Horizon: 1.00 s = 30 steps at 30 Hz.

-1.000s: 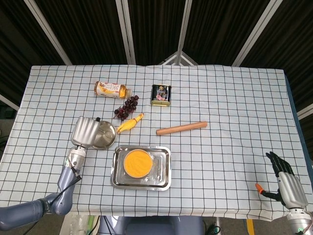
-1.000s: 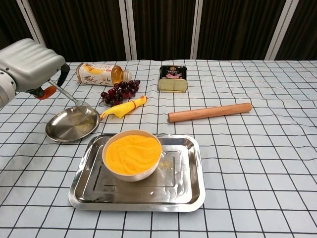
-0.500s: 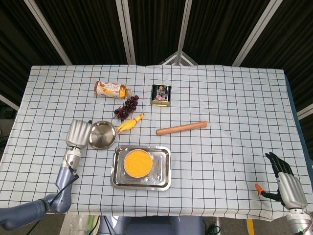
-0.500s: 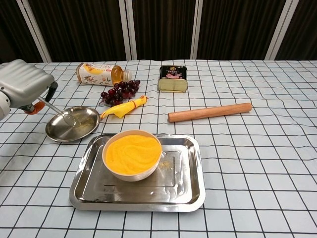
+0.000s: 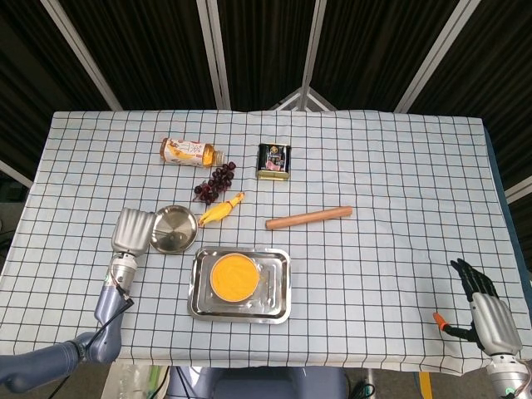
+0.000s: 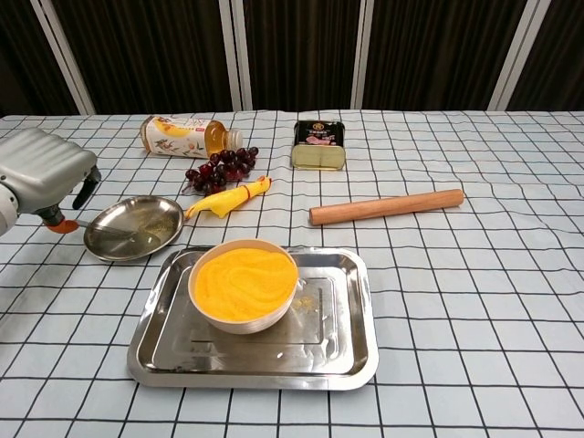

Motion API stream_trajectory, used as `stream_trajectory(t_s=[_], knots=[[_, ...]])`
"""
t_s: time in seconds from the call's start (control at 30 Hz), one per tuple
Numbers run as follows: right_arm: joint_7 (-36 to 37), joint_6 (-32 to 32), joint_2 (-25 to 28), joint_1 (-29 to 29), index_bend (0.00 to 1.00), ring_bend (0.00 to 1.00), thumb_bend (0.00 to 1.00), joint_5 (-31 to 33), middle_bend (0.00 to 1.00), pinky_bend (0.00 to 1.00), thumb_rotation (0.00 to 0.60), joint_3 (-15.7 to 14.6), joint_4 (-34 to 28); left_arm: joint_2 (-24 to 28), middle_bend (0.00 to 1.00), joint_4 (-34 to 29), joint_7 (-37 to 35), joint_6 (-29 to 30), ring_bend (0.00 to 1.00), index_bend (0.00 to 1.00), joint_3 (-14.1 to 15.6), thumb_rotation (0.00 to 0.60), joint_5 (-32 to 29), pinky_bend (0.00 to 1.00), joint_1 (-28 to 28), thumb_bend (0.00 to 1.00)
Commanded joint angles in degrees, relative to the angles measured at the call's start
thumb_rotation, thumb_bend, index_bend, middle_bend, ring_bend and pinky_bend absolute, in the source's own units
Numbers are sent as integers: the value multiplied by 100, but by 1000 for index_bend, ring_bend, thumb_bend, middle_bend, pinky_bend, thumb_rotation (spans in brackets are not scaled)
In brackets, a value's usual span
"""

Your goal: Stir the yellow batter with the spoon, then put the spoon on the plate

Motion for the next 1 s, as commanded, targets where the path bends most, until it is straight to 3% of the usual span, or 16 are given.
stream_trajectory(t_s=[0.03, 0.3, 0.43, 0.57, 0.63, 0.7, 0.77, 0.87, 1.0], knots=[[-4, 7, 0, -4, 0, 0, 317, -12, 0, 0, 600, -6, -6, 105, 946, -126, -15, 30, 952, 584, -2, 600, -35, 972, 36, 274], [12, 14, 7, -13, 0, 0, 317, -10, 0, 0, 600, -8, -24, 488, 926, -551, -161, 183, 949, 551, -5, 600, 38, 972, 123, 274], [19, 12, 14, -13, 0, 0, 317, -4, 0, 0, 600, -5, -18, 749, 833, -919, -454, 371, 873, 455, -9, 600, 178, 923, 244, 267], [20, 18, 15, -13, 0, 0, 316, -25, 0, 0, 600, -8, 0, 1143, 574, -1485, -998, 702, 654, 286, 161, 600, 560, 727, 532, 230], [15, 11, 13, -10, 0, 0, 317, -33, 0, 0, 600, -14, 12, 1435, 402, -1846, -1342, 955, 493, 200, 347, 600, 871, 557, 763, 206], [-12, 29, 12, -8, 0, 0, 317, -57, 0, 0, 600, -11, 33, 1685, 180, -2136, -1649, 1158, 258, 82, 533, 600, 1116, 334, 980, 159], [-99, 85, -6, -11, 0, 0, 317, -104, 0, 0, 600, -5, 90, 1948, 53, -2413, -2002, 1391, 116, 16, 749, 600, 1366, 184, 1241, 109], [-256, 184, -52, -22, 0, 0, 317, -178, 0, 0, 600, 3, 175, 2298, 0, -2703, -2490, 1686, 13, 0, 1113, 600, 1646, 35, 1654, 54], [-514, 351, -128, -39, 0, 0, 317, -301, 0, 0, 600, 20, 305, 2658, 0, -2832, -3020, 1985, 0, 0, 1478, 600, 1947, 7, 2078, 44]])
